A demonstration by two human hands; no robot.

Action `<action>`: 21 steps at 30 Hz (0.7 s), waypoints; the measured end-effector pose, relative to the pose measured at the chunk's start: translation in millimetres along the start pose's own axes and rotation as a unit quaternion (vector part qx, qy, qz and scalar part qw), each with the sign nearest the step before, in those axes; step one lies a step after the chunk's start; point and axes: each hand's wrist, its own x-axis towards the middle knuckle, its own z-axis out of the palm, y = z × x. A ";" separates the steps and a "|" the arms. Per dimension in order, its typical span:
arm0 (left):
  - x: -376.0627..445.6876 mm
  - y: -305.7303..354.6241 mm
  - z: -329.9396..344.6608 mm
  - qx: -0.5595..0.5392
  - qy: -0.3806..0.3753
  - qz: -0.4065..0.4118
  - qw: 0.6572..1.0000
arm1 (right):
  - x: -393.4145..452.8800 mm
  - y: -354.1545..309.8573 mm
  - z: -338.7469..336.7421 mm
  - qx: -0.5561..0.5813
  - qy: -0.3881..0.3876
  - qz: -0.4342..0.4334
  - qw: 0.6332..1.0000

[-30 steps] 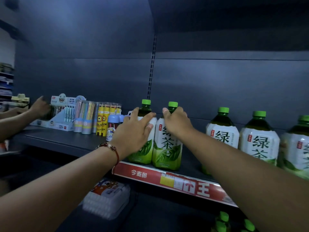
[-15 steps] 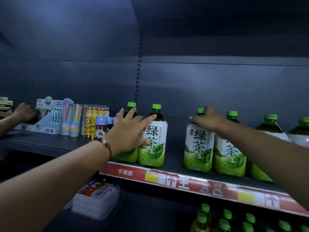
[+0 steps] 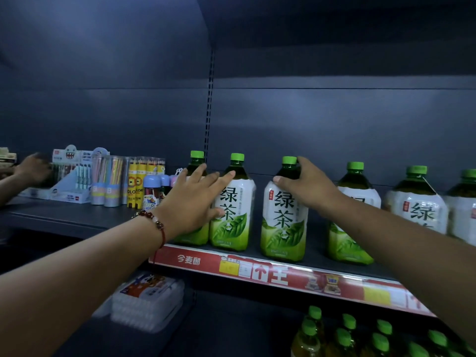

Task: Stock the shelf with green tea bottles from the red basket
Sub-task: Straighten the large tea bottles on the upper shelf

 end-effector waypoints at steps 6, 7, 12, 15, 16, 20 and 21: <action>2.4 16.2 2.9 -0.017 0.005 -0.001 1.000 | -1.4 -0.5 7.2 0.024 0.014 -0.010 1.000; 2.6 18.6 4.8 -0.022 0.006 -0.005 1.000 | -1.9 -0.2 9.2 0.032 0.016 -0.014 0.999; -0.1 23.2 10.7 -0.035 0.021 -0.021 0.999 | -1.9 0.5 25.5 0.055 0.048 -0.031 0.997; -0.6 23.9 10.2 -0.038 0.019 -0.024 0.999 | -1.7 -0.6 34.1 0.060 0.056 -0.046 0.996; -0.6 23.9 9.4 -0.039 0.019 -0.025 0.999 | -2.3 -0.7 35.5 0.061 0.059 -0.051 0.995; -1.3 28.1 7.4 -0.038 0.007 -0.034 0.999 | -7.8 1.0 36.4 0.059 0.058 -0.072 0.994; -1.9 31.8 7.1 -0.048 0.006 -0.044 0.998 | -9.0 1.5 35.8 0.051 0.052 -0.079 0.994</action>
